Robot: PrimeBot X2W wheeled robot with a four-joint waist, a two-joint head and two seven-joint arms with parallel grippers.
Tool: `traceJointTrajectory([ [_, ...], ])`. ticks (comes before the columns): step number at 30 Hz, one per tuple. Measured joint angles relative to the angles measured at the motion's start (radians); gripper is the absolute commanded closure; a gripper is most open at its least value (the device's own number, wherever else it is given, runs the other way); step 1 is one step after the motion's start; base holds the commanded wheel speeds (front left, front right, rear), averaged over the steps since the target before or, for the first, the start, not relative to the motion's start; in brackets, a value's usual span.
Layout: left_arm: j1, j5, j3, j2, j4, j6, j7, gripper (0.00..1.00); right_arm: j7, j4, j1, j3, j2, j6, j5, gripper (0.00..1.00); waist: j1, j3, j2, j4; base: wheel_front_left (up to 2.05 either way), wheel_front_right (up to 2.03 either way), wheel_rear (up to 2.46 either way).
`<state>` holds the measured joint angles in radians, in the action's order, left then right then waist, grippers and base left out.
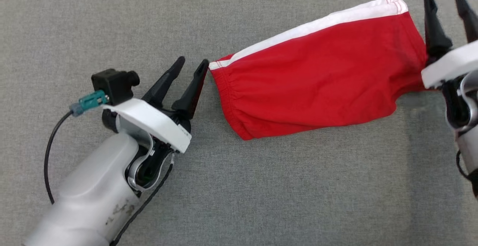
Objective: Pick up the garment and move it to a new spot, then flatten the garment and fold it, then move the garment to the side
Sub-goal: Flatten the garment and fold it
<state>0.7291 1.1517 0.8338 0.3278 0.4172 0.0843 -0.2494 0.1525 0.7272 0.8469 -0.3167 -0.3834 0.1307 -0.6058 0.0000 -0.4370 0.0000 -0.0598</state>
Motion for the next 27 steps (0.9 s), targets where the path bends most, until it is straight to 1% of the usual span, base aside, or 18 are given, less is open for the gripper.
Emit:
traceJointTrajectory([
  [2, -0.047, -0.096, -0.031, 0.007, -0.023, -0.065, -0.01, 0.0, 0.007, -0.011, -0.064, -0.006, 0.0, 0.0, -0.035, 0.0, 0.0, 0.023, 0.0, 0.002, 0.0, 0.0, 0.0],
  [3, -0.08, -0.155, -0.081, 0.0, -0.057, -0.107, -0.011, 0.0, 0.006, -0.019, -0.095, -0.008, -0.004, 0.0, -0.054, 0.0, 0.0001, 0.034, 0.0, 0.002, 0.0, 0.0, 0.0],
  [6, -0.204, -0.353, -0.206, -0.048, -0.193, -0.204, -0.013, 0.0, 0.003, -0.035, -0.17, 0.003, -0.027, 0.0, -0.098, 0.0, 0.0, 0.06, 0.0, -0.008, 0.0, 0.0, 0.0],
  [8, -0.306, -0.464, -0.255, -0.091, -0.269, -0.247, -0.014, 0.0, -0.001, -0.034, -0.2, 0.015, -0.048, 0.0, -0.115, 0.0, 0.0, 0.068, 0.0, -0.025, 0.0, 0.0, 0.0],
  [10, -0.378, -0.573, -0.29, -0.125, -0.335, -0.272, -0.014, 0.0, -0.009, -0.025, -0.213, 0.026, -0.065, 0.0, -0.123, 0.0, 0.0, 0.076, 0.0, -0.047, 0.0, 0.0, 0.0],
  [12, -0.426, -0.663, -0.312, -0.159, -0.381, -0.288, -0.014, 0.0, -0.031, -0.002, -0.211, 0.034, -0.083, 0.0, -0.129, 0.0, 0.0, 0.081, 0.0, -0.073, 0.0, 0.0, 0.0],
  [15, -0.484, -0.744, -0.329, -0.209, -0.413, -0.287, -0.014, 0.0, -0.08, 0.052, -0.199, 0.035, -0.115, 0.0, -0.118, 0.0, 0.0, 0.087, 0.0001, -0.117, 0.0, 0.0, 0.0],
  [16, -0.493, -0.773, -0.33, -0.216, -0.419, -0.286, -0.014, 0.0, -0.095, 0.072, -0.187, 0.032, -0.125, 0.0, -0.108, 0.0, 0.0, 0.088, 0.0, -0.132, 0.0, 0.0, 0.0],
  [20, -0.513, -0.856, -0.338, -0.241, -0.429, -0.274, -0.014, 0.0, -0.139, 0.143, -0.129, -0.02, -0.174, 0.0, 0.0, 0.0, 0.0, 0.088, 0.0, -0.19, 0.0, 0.0, 0.0],
  [23, -0.533, -0.878, -0.351, -0.254, -0.427, -0.261, -0.014, 0.0, -0.186, 0.196, -0.106, -0.048, -0.178, 0.0, 0.044, 0.0, 0.0, 0.085, 0.0, -0.223, 0.0, 0.0, 0.0],
  [26, -0.545, -0.891, -0.366, -0.262, -0.422, -0.246, -0.014, 0.0, -0.239, 0.228, -0.089, -0.063, -0.166, 0.0, 0.035, 0.0, 0.0, 0.082, 0.0, -0.24, 0.0, 0.0, 0.0],
  [27, -0.545, -0.891, -0.366, -0.262, -0.422, -0.246, -0.014, 0.0, -0.239, 0.228, -0.089, -0.063, -0.166, 0.0, 0.035, 0.0, 0.0, 0.082, 0.0, -0.24, 0.0, 0.0, 0.0],
])
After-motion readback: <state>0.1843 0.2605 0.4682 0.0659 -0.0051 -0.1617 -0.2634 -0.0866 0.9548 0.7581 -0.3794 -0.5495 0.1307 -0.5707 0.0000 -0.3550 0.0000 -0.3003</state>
